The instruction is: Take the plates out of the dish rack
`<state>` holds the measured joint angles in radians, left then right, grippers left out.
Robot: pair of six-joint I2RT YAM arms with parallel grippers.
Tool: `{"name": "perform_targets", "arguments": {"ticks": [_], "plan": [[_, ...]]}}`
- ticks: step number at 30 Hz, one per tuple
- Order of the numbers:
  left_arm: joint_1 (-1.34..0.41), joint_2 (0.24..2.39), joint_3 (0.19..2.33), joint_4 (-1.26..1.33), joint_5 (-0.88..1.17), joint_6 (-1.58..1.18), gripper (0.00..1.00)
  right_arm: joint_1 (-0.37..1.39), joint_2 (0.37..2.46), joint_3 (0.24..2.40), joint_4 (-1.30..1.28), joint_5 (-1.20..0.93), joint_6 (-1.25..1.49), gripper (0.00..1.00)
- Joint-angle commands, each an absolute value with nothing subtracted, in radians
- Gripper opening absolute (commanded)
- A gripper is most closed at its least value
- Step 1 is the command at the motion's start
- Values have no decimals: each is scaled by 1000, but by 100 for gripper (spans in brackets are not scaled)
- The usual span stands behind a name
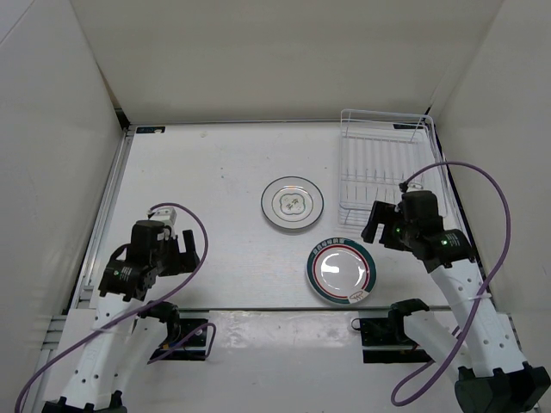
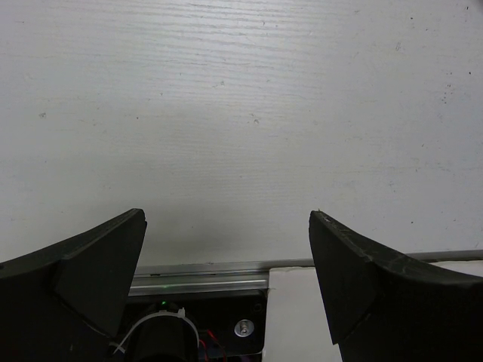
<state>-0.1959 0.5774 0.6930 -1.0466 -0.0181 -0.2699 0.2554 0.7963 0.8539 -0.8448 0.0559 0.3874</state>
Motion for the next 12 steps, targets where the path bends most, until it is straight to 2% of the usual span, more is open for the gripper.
{"name": "perform_targets", "arguments": {"ticks": [1, 12], "plan": [[-195, 587, 689, -1035, -28, -262, 100, 256, 766, 833, -810, 52, 353, 90], [-196, 603, 693, -1042, -40, -261, 100, 255, 811, 827, -762, 29, 359, 90]]}}
